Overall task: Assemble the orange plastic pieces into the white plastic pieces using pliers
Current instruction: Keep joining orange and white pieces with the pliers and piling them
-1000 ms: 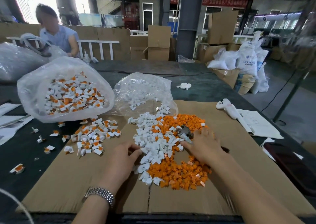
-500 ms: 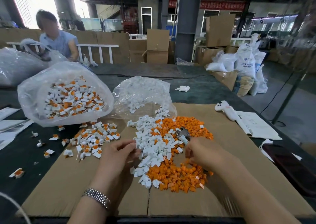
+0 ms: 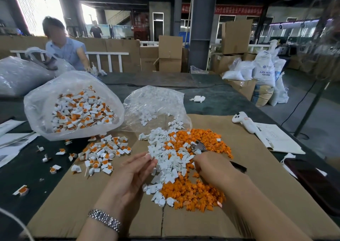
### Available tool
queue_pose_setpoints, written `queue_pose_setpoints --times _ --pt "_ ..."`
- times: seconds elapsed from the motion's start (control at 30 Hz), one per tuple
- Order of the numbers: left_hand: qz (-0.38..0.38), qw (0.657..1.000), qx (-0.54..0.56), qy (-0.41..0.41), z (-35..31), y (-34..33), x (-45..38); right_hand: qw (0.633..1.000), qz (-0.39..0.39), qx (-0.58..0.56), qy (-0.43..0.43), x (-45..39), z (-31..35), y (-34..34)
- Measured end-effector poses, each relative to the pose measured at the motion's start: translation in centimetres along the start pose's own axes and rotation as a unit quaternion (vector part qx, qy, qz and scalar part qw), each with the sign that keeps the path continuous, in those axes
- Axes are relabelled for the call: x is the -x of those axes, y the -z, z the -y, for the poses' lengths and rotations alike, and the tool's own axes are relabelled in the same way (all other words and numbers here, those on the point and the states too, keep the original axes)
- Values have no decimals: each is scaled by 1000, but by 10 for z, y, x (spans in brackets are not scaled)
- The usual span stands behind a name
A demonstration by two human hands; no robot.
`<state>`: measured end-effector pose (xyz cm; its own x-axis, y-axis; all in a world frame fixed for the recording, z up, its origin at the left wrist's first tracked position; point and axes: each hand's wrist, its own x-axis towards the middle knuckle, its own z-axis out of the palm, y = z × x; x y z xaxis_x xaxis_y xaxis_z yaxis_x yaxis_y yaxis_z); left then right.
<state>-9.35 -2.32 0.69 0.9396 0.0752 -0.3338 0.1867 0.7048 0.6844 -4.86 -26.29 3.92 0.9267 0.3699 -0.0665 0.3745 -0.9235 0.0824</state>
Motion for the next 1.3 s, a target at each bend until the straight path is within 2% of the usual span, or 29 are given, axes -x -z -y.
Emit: queue_pose_setpoints --times 0.13,0.37,0.5,0.57,0.6,0.67,0.77,0.8,0.83,1.0,1.3 --pt "18 999 29 20 0 -2 5 999 18 -25 -16 -1 -1 3" --pt "32 998 40 26 0 -6 11 1000 15 16 -3 -1 5 4" --pt "39 999 16 12 1 -10 13 997 -70 23 -1 1 5 5" --pt "41 999 -1 2 3 -14 14 988 -127 -82 -10 2 7 10" --pt "40 999 -11 -6 4 -15 14 974 -150 -167 -18 2 9 15" --pt "44 998 -33 -23 7 -19 14 924 -176 -339 -28 3 17 25" --pt "60 996 -57 -43 10 -26 17 797 -162 -582 -9 8 32 38" --pt "63 995 -57 -49 10 -27 17 767 -151 -624 1 9 38 41" --pt "65 995 -56 -54 10 -28 18 759 -148 -635 9 11 42 43" --pt "79 993 -62 -69 9 -29 20 800 -170 -575 17 10 55 38" --pt "99 992 -39 -67 9 -23 19 808 -170 -562 48 14 56 35"
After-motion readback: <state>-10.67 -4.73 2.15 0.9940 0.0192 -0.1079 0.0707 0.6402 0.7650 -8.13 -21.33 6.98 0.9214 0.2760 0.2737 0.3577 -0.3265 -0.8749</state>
